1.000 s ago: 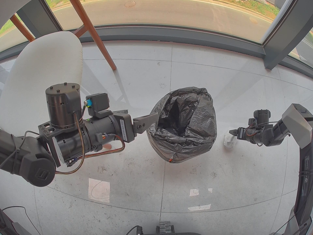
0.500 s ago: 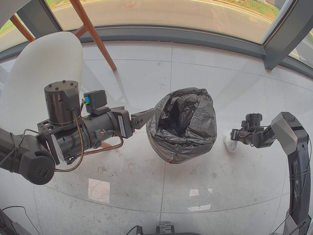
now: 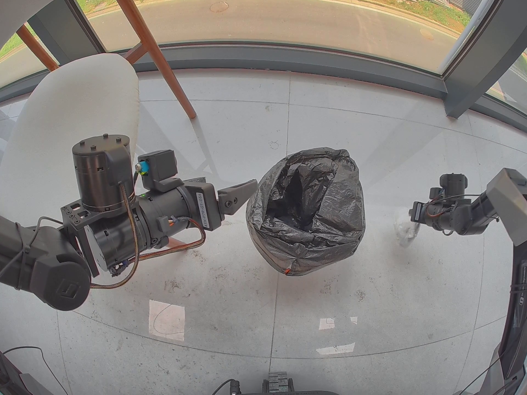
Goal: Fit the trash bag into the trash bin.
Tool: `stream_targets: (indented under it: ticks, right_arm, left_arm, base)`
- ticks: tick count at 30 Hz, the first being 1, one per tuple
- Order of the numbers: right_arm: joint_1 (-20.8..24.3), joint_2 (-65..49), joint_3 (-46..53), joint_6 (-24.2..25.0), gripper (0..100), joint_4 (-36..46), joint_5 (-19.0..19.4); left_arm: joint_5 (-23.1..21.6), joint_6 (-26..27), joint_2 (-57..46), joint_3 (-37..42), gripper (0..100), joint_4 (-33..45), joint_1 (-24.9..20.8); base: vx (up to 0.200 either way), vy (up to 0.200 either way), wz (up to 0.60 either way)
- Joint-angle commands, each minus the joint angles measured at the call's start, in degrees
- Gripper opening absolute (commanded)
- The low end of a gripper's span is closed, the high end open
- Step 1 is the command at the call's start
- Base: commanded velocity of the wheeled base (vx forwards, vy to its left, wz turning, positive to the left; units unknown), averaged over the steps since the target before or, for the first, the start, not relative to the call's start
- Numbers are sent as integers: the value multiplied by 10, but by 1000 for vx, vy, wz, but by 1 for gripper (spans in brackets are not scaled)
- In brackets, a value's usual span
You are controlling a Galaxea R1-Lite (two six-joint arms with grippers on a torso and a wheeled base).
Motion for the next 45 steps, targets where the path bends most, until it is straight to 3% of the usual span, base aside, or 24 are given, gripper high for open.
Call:
stream_targets:
  ticks: [1,6,8,11,14,17,21,24,30,31,39,44,45]
  right_arm:
    - [-26,-186,63,6,0,55,39]
    - [-8,-322,66,48,0,185,78]
    - [21,-368,61,61,0,235,92]
    - [73,-421,63,86,0,284,97]
    - [163,-461,79,132,0,310,95]
    - [249,-463,88,186,0,306,92]
    - [324,-448,85,216,0,279,92]
    - [353,-422,91,222,0,237,88]
    - [357,-380,87,217,0,187,78]
    - [355,-375,88,217,100,174,78]
    - [303,-419,89,224,100,147,47]
    - [192,-513,110,224,100,156,41]
    - [151,-542,126,223,100,156,41]
  left_arm:
    - [1,13,-1,0,100,-1,0]
    - [1,21,-2,0,100,-1,1]
    - [1,21,-2,0,100,-1,1]
    - [1,21,-2,0,100,-1,1]
    - [1,21,-2,0,100,-1,1]
    - [1,23,-2,0,100,-1,11]
    - [1,31,-4,1,100,-1,17]
    - [1,32,-22,11,100,-1,24]
    - [1,34,-27,16,100,0,28]
    - [1,33,-27,16,100,-1,29]
    - [1,34,-54,27,100,0,41]
    - [2,34,-107,59,100,0,92]
    - [2,34,-127,75,100,-1,115]
  base:
    - [0,0,0]
    - [0,0,0]
    - [0,0,0]
    - [0,0,0]
    - [0,0,0]
    - [0,0,0]
    - [0,0,0]
    - [0,0,0]
    - [0,0,0]
    - [0,0,0]
    - [0,0,0]
    - [0,0,0]
    - [0,0,0]
